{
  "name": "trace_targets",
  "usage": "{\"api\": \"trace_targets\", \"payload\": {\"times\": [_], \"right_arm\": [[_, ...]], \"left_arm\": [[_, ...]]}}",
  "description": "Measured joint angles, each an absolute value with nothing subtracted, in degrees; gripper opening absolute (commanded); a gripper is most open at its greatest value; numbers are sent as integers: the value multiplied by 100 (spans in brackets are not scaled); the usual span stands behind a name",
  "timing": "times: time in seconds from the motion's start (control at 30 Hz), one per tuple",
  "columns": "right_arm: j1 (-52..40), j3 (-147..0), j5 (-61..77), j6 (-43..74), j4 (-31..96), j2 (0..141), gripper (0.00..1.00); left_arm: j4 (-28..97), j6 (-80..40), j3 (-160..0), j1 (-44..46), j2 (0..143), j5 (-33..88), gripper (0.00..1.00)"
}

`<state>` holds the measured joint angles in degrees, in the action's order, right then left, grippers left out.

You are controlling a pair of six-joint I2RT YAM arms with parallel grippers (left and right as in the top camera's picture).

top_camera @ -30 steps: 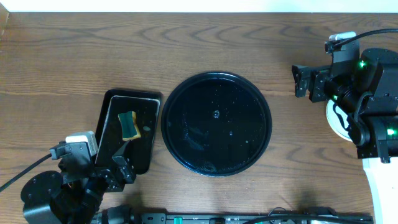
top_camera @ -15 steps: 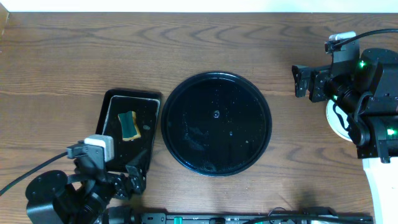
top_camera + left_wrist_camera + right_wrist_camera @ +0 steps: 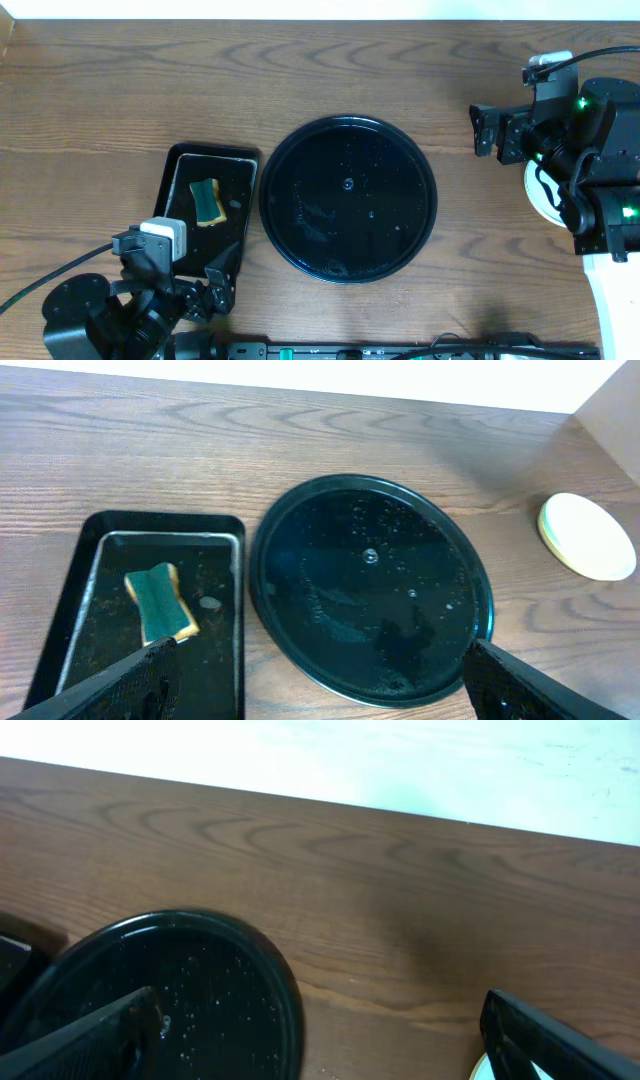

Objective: Clean dirty plates on tray and stack at the side

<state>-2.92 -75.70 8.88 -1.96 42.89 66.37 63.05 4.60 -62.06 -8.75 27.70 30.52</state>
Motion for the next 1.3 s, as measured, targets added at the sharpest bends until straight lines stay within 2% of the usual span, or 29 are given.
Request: {"api": "trace_targets", "payload": {"times": [0.27,0.53,0.77,1.0,1.3], "right_arm": [[-294,-7570,888,-196,4303,6637,99],[-294,-7570,886,-196,4307,6637,99],[-294,-7570,875,-198,4307,6637,99],[-294,-7570,873,-196,4305,6637,99],[-294,-7570,873,-198,4305,6637,99]], "left_arm": [[5481,482,-6208,-864,2770,2119,90],[3183,482,-6208,-829,2786,972,90],[1651,497,-6195,-366,2512,469,90],[1387,497,-5787,-158,1712,342,90],[1426,451,-3903,-139,589,298,90]]}}
